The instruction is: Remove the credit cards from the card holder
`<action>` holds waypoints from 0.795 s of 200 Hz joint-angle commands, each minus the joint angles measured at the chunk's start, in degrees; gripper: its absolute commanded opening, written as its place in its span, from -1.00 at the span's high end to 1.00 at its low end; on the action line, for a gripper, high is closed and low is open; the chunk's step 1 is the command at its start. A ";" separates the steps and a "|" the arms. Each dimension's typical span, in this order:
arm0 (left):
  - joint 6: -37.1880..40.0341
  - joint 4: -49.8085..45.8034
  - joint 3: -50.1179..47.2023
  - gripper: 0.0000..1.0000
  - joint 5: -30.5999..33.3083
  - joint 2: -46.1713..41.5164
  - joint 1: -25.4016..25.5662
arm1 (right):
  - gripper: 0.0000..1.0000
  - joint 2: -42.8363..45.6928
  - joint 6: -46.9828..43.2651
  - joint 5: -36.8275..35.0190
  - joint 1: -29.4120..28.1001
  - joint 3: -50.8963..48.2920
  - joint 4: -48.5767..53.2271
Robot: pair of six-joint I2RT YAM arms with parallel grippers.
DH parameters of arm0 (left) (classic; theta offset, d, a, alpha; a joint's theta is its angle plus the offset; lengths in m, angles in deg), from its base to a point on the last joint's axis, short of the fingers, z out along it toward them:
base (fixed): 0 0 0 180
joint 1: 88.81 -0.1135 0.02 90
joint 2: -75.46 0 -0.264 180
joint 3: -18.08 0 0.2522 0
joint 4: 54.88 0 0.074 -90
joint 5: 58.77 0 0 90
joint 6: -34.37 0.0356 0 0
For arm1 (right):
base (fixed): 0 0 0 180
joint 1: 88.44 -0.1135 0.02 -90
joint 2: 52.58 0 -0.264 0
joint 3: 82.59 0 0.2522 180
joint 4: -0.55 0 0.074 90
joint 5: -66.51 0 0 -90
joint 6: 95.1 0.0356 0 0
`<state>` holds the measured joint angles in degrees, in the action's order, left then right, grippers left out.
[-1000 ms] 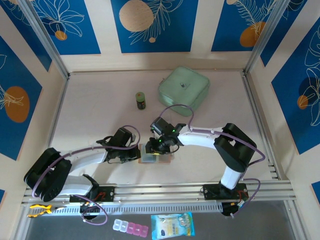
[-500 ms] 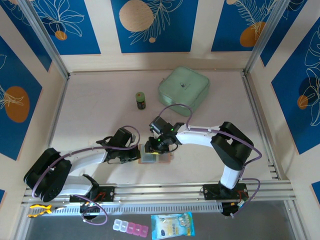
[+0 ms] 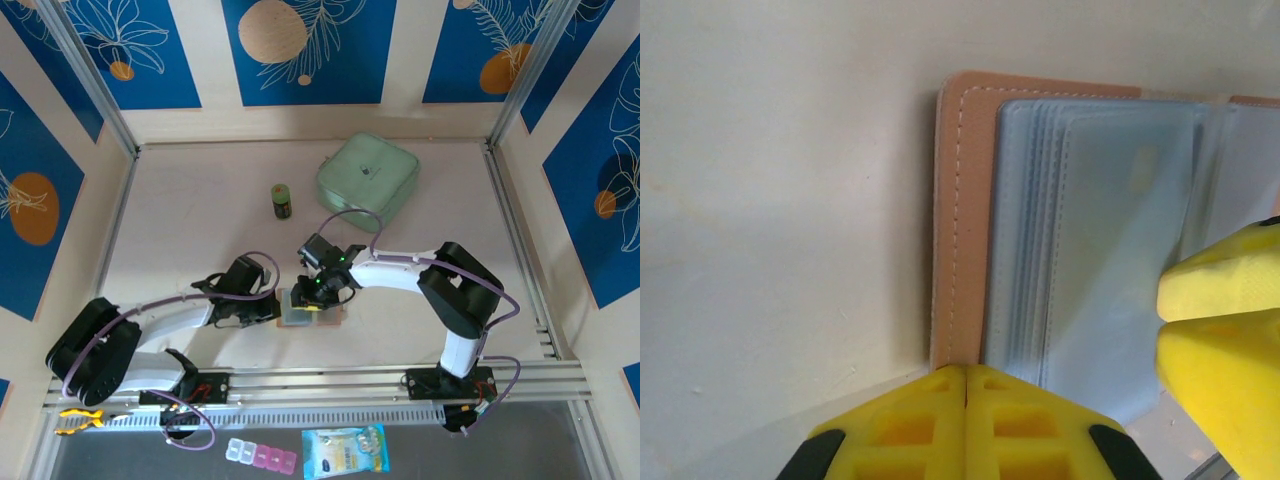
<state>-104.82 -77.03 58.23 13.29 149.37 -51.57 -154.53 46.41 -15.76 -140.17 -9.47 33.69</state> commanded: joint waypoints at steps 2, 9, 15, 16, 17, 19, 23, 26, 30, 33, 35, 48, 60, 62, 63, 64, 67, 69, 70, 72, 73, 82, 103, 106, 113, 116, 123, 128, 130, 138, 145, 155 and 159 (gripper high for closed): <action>-0.39 -1.37 -0.99 0.94 -0.24 -1.04 -0.67 | 0.30 0.03 -0.44 -0.73 -0.17 1.20 2.83; -0.38 -1.36 -1.08 0.93 -0.26 -1.08 -0.64 | 0.30 0.17 -0.53 -0.95 -0.18 1.12 2.99; -0.38 -1.37 -1.08 0.94 -0.22 -1.21 -0.67 | 0.30 0.26 -0.52 -1.11 -0.13 1.07 3.11; -0.38 -1.37 -1.08 0.94 -0.24 -1.17 -0.67 | 0.30 0.31 -0.53 -1.12 -0.09 1.05 3.12; -0.38 -1.37 -1.12 0.94 -0.25 -1.20 -0.63 | 0.30 0.28 -0.53 -1.13 -0.11 1.04 3.16; -0.38 -1.37 -1.13 0.94 -0.26 -1.20 -0.64 | 0.30 0.33 -0.57 -1.18 -0.13 1.03 3.16; -0.38 -1.37 -1.17 0.93 -0.26 -1.17 -0.67 | 0.30 0.34 -0.61 -1.22 -0.12 1.03 3.30; -0.33 -1.37 -1.22 0.94 -0.26 -1.14 -0.67 | 0.30 0.39 -0.62 -1.29 -0.11 1.03 3.37; -0.31 -1.37 -1.19 0.93 -0.26 -1.13 -0.63 | 0.30 0.43 -0.64 -1.37 -0.13 1.03 3.45; -0.30 -1.37 -1.10 0.93 -0.26 -1.06 -0.68 | 0.30 0.45 -0.62 -1.40 -0.13 0.95 3.47; -0.29 -1.37 -1.15 0.94 -0.26 -1.12 -0.67 | 0.30 0.44 -0.62 -1.46 -0.13 0.94 3.47; -0.29 -1.37 -1.14 0.93 -0.20 -1.03 -0.63 | 0.30 0.69 -0.77 -1.62 -0.08 0.94 3.65; -0.29 -1.35 -1.02 0.94 -0.34 -0.89 -0.64 | 0.30 0.90 -0.78 -1.91 -0.04 0.77 3.82; -0.29 -1.43 -1.06 0.93 -0.35 -0.88 -0.66 | 0.30 0.90 -0.79 -1.92 -0.04 0.77 3.83; -0.29 -1.45 -1.07 0.93 -0.35 -0.92 -0.67 | 0.30 0.94 -0.84 -1.92 -0.04 0.77 3.83; -0.29 -1.45 -1.08 0.94 -0.35 -0.94 -0.67 | 0.30 0.99 -0.81 -1.97 -0.04 0.77 3.83; -0.29 -1.42 -1.02 0.94 -0.35 -0.95 -0.67 | 0.30 1.02 -0.84 -1.96 -0.04 0.72 3.83; -0.29 -1.38 -1.04 0.94 -0.30 -0.91 -0.60 | 0.30 1.02 -0.87 -2.00 -0.04 0.69 3.83; -0.29 -1.42 -1.02 0.94 -0.33 -0.94 -0.64 | 0.30 1.04 -0.88 -2.01 -0.04 0.73 3.83; -0.29 -1.43 -1.02 0.94 -0.34 -0.95 -0.66 | 0.30 1.05 -0.88 -2.09 0.00 0.69 3.89; -0.29 -1.45 -1.01 0.94 -0.34 -0.91 -0.67 | 0.30 1.05 -0.84 -2.10 0.02 0.68 3.90; -0.28 -1.40 -1.00 0.94 -0.24 -0.94 -0.62 | 0.30 1.16 -0.88 -2.25 0.05 0.61 3.91; -0.29 -1.50 -0.82 0.93 -0.26 -0.89 -0.67 | 0.30 1.48 -0.90 -2.45 0.17 0.33 3.92; -0.25 -1.50 -0.90 0.94 -0.20 -0.88 -0.62 | 0.30 1.49 -0.93 -2.47 0.23 0.25 3.91; -0.29 -1.55 -0.85 0.94 -0.20 -0.91 -0.69 | 0.30 1.61 -0.91 -2.54 0.22 0.15 3.87; -0.29 -1.53 -0.86 0.94 -0.26 -0.92 -0.65 | 0.30 1.62 -0.90 -2.43 0.29 0.07 3.83; -0.29 -1.62 -0.82 0.94 -0.26 -0.88 -0.66 | 0.30 1.60 -0.93 -2.45 0.32 0.06 3.83; -0.29 -1.64 -0.84 0.94 -0.25 -0.88 -0.67 | 0.30 1.75 -0.97 -2.45 0.31 -0.02 3.83; -0.29 -1.62 -0.84 0.94 -0.26 -0.94 -0.63 | 0.30 1.73 -1.01 -2.45 0.35 -0.07 3.76; -0.29 -1.72 -0.83 0.93 -0.14 -0.87 -0.65 | 0.30 1.67 -0.99 -2.49 0.44 -0.20 3.74; -0.29 -1.70 -0.73 0.94 -0.14 -0.81 -0.67 | 0.30 1.80 -1.05 -2.46 0.47 -0.28 3.66; -0.19 -1.81 -0.68 0.94 -0.10 -0.87 -0.63 | 0.30 1.76 -1.02 -2.45 0.49 -0.38 3.52; -0.20 -1.81 -0.73 0.94 -0.11 -0.87 -0.66 | 0.30 1.89 -0.97 -2.45 0.48 -0.38 3.54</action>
<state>-104.82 -77.18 57.90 13.29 149.02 -51.57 -154.38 45.99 -17.49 -140.06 -9.37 35.41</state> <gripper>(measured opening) 0.044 0.351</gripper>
